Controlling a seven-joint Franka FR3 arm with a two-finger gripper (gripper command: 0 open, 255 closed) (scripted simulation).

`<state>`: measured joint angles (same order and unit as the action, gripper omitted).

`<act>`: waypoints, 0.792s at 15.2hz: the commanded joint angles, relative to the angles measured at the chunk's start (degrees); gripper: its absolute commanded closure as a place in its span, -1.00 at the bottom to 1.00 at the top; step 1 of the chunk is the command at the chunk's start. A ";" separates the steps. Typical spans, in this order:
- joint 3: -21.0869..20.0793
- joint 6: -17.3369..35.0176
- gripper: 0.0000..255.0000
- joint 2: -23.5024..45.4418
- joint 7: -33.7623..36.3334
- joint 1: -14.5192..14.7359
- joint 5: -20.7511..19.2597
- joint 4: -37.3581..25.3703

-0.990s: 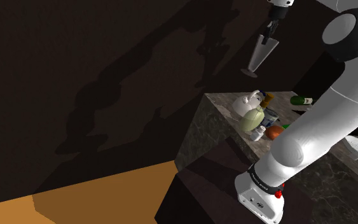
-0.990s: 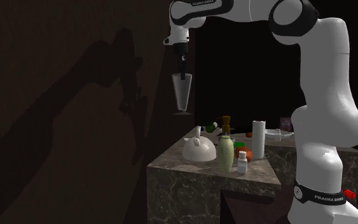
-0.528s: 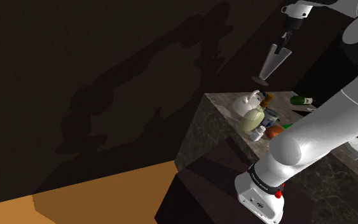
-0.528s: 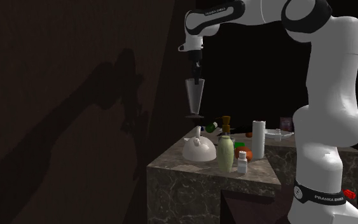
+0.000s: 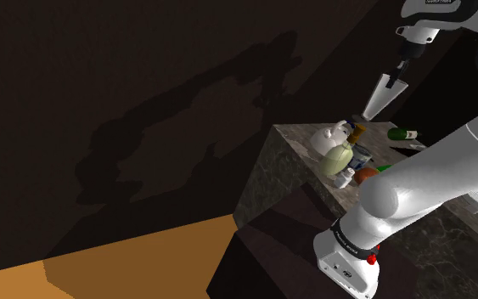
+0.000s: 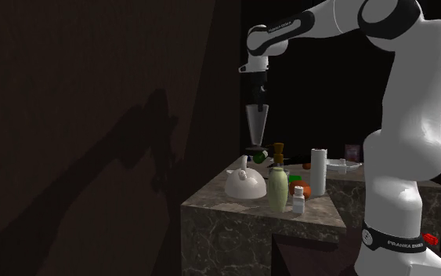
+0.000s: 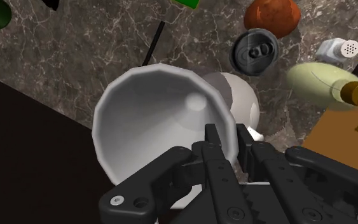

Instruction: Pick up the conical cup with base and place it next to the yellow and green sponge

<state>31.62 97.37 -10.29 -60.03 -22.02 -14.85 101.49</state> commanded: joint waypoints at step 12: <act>12.44 9.78 1.00 2.81 -17.71 -6.64 1.88 3.65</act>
<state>42.97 106.51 -8.37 -76.01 -28.23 -13.66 105.56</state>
